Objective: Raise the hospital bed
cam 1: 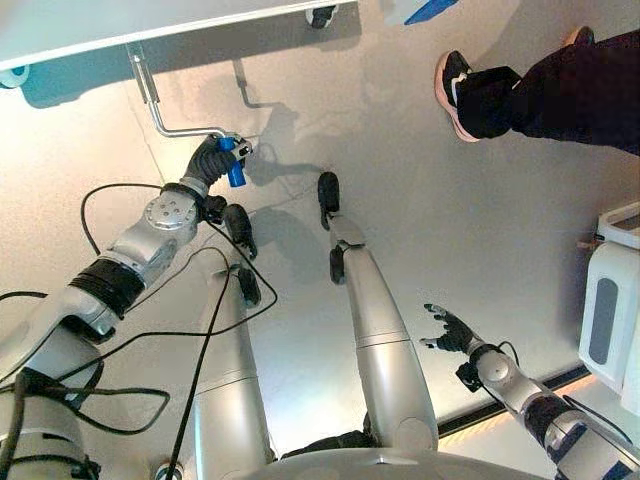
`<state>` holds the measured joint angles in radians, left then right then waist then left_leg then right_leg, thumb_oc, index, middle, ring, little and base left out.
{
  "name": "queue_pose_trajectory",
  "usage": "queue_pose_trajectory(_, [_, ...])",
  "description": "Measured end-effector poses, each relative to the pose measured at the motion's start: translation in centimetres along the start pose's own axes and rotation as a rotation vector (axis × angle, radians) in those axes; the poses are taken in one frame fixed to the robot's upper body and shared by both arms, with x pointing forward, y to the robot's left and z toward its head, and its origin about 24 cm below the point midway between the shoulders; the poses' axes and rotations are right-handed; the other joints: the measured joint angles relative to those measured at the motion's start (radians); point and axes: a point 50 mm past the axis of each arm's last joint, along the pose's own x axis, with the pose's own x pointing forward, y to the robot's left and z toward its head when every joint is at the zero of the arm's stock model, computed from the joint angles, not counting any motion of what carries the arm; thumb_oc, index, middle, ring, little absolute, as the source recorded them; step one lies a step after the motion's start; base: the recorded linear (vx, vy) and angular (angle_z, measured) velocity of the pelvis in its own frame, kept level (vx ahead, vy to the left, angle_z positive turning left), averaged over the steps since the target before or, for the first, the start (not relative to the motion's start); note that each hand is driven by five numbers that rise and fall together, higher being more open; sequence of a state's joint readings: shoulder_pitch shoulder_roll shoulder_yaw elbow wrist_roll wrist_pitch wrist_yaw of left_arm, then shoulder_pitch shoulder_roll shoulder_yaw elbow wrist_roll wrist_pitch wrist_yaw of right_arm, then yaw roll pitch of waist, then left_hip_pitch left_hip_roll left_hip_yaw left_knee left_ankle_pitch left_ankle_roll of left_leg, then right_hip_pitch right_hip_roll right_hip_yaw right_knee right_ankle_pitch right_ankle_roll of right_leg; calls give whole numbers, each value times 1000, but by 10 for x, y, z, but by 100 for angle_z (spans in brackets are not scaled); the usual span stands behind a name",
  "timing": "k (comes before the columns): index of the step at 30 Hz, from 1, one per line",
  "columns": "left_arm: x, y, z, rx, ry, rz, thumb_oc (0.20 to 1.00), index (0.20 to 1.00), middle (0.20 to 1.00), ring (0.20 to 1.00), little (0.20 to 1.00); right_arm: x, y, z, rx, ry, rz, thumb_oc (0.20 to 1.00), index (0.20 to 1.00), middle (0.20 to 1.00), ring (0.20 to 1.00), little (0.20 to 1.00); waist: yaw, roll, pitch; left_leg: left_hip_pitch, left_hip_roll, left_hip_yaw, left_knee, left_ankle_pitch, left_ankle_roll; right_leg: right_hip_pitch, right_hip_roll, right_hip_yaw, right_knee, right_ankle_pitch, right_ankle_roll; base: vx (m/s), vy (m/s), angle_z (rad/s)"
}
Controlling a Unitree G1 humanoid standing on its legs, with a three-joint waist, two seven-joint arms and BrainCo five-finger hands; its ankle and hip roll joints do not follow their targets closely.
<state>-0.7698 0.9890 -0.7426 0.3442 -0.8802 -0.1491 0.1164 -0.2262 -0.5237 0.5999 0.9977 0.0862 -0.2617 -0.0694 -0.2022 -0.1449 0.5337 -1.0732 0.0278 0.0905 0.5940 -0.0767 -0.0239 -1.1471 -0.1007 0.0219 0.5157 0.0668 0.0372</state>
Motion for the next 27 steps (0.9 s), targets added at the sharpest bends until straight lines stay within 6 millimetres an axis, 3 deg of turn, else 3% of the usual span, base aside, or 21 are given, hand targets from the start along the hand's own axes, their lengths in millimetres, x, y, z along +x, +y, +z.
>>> queue_pose_trajectory(10, [-19, 10, -6, -76, 4, 20, 200, 200, 200, 200, 200, -3, 2, -3, 11, -1, 9, 1000, 1000, 1000, 1000, 1000, 30, 7, 4, 15, 20, -97, -19, 13, -80, -2, 17, -100, 67, -56, -82, 7, 7, 9])
queue_pose_trajectory(15, [-21, 14, -7, -96, 9, 42, 200, 200, 200, 200, 200, -4, 3, -5, 11, 5, 13, 1000, 1000, 1000, 1000, 1000, 46, 7, 5, 18, 38, -98, -24, 18, -98, -10, 31, -109, 77, -62, -85, 13, 19, -4])
queue_pose_trajectory(17, [-44, 20, -14, -181, -12, 80, 200, 200, 200, 200, 200, -5, 3, -6, 31, 4, 7, 1000, 1000, 1000, 1000, 1000, 54, 9, 6, 11, 37, -137, -17, 5, -117, -9, 21, -146, 88, -75, -99, 23, 34, -1])
queue_pose_trajectory(20, [-44, 17, -13, -199, -15, 71, 200, 200, 200, 200, 200, -8, 5, -10, 26, 8, 15, 1000, 1000, 1000, 1000, 1000, 54, 9, 6, 17, 42, -155, -25, 10, -130, -5, 23, -170, 93, -83, -117, 0, 0, 7])
queue_pose_trajectory(27, [-48, 13, -29, -282, 10, 99, 200, 200, 200, 200, 200, -7, 7, -8, 32, 0, 22, 1000, 1000, 1000, 1000, 1000, 69, 10, 6, 55, 50, -176, -30, 3, -144, 33, 12, -218, 107, -103, -112, 32, 52, 1])
